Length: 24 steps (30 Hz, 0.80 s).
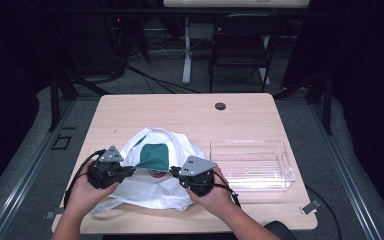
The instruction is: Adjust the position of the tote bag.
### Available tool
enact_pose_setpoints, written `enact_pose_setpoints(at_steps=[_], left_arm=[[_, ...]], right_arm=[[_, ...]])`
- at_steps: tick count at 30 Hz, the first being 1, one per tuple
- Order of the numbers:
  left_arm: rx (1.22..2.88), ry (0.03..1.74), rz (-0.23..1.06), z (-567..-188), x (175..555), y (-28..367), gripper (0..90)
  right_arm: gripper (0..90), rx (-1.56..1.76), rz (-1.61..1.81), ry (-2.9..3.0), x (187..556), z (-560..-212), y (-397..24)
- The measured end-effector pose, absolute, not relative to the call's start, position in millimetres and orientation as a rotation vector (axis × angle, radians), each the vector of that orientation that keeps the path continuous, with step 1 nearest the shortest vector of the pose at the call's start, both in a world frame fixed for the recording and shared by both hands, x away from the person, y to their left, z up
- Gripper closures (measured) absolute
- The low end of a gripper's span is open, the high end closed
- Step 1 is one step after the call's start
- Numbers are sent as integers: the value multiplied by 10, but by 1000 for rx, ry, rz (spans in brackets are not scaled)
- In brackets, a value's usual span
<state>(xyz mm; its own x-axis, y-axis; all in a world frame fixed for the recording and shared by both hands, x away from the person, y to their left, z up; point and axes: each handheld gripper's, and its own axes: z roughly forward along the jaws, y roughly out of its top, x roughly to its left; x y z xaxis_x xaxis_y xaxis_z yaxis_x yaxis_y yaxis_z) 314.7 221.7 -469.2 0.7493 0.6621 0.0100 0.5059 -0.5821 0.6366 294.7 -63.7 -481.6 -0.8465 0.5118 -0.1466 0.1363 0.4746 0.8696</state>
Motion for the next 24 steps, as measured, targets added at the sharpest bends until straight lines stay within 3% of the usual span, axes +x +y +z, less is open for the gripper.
enact_pose_setpoints(at_steps=[11, 24], left_arm=[[2307, 875, 360, -4654, 3141, 2210, 867], [2289, 866, 408, -4556, 3143, 2185, 867]], right_arm=[[862, 553, 1316, 2330, 2951, -4805, -624], [767, 493, 1299, 2349, 2984, -4641, -550]])
